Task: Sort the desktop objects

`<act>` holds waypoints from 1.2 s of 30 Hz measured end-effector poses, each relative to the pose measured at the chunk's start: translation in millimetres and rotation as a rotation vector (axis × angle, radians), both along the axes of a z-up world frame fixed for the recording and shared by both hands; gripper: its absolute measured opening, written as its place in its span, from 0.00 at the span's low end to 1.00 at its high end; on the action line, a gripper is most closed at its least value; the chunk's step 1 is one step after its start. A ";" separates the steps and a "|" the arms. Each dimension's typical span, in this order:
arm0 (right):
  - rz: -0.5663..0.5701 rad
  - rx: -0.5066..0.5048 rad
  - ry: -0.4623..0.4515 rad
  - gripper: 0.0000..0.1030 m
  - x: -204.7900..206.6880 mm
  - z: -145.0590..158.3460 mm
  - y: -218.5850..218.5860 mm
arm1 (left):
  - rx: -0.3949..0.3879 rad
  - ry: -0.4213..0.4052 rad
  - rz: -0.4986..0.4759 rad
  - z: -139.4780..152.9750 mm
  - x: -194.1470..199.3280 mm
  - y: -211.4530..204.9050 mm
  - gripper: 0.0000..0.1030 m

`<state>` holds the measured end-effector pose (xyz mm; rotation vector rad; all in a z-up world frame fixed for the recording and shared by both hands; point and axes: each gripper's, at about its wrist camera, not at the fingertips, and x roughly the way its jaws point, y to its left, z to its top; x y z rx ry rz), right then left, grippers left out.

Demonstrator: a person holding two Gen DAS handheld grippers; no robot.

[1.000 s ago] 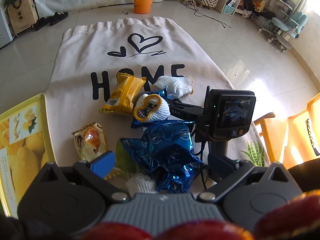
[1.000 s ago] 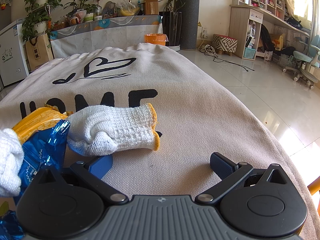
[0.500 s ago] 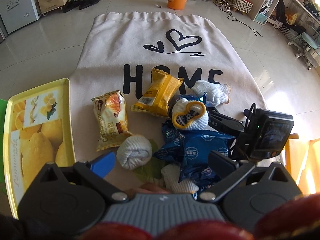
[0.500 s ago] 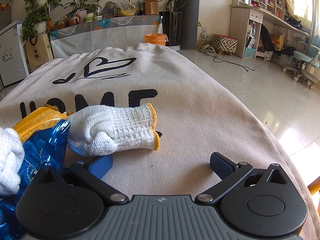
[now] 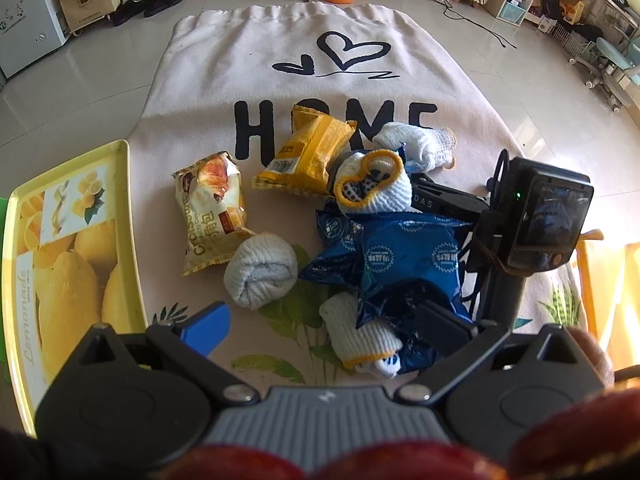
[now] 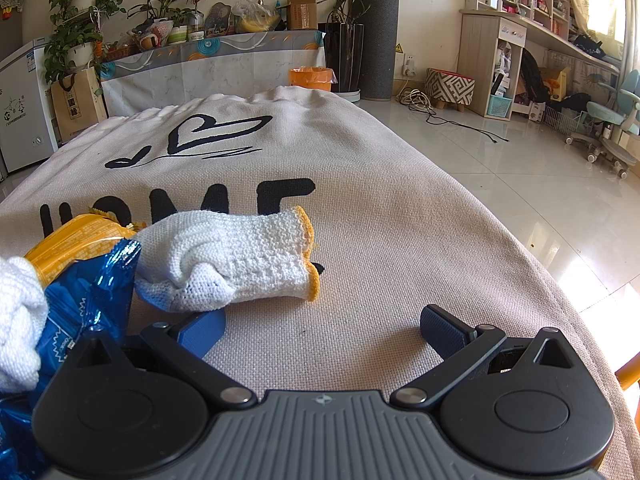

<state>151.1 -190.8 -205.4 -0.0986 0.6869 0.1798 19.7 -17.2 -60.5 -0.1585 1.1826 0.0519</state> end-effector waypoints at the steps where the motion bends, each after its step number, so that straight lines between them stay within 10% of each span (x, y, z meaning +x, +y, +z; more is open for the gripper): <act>1: 0.000 0.000 0.000 1.00 -0.1 0.1 0.0 | 0.000 0.005 -0.008 -3.8 -1.7 -2.3 0.99; 16: 0.066 -0.017 0.070 1.00 12.3 7.9 -8.5 | 0.036 0.083 -0.015 -48.7 10.4 -16.8 0.99; 21: -0.096 -0.067 0.154 1.00 19.6 24.9 -26.3 | 0.050 0.080 0.030 -53.0 22.2 -17.6 0.99; 36: -0.113 -0.122 0.192 1.00 -72.8 82.3 -58.1 | 0.006 0.030 0.102 -50.0 34.5 -14.0 1.00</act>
